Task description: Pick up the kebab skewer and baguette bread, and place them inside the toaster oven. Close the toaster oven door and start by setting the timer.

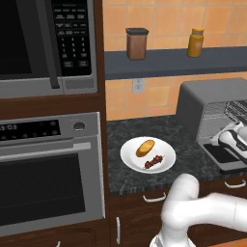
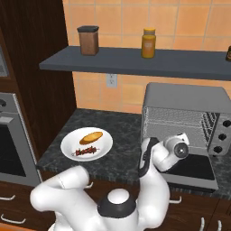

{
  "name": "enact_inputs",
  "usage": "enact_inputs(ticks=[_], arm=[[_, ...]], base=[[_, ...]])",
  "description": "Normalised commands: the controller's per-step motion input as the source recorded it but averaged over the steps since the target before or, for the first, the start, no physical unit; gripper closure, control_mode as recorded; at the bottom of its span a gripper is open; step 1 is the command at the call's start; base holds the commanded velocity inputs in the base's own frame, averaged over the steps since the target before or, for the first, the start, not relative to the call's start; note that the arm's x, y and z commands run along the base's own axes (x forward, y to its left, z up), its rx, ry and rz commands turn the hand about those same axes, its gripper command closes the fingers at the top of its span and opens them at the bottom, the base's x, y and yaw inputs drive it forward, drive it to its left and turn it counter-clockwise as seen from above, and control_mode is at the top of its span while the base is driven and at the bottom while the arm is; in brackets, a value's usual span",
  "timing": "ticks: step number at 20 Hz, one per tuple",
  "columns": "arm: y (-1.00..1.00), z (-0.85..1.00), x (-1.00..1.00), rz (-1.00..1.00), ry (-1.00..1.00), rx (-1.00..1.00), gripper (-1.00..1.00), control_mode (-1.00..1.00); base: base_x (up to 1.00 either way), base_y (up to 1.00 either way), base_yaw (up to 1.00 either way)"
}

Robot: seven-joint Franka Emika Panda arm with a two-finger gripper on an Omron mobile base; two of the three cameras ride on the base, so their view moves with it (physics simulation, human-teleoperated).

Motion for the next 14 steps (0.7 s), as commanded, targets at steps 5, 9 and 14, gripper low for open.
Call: enact_inputs(ticks=[5, 9, 14], arm=[[0.01, -0.1, -0.68, -0.03, 0.15, 0.27, 1.0, -1.0], [0.0, 0.0, -0.71, -0.02, 0.19, 0.3, 1.0, -1.0], [0.0, -0.03, -0.66, -0.02, 0.23, 0.27, 1.0, -1.0]], base=[[0.0, 0.0, 0.0], [0.0, 0.0, 0.0], [0.0, 0.0, 0.0]])
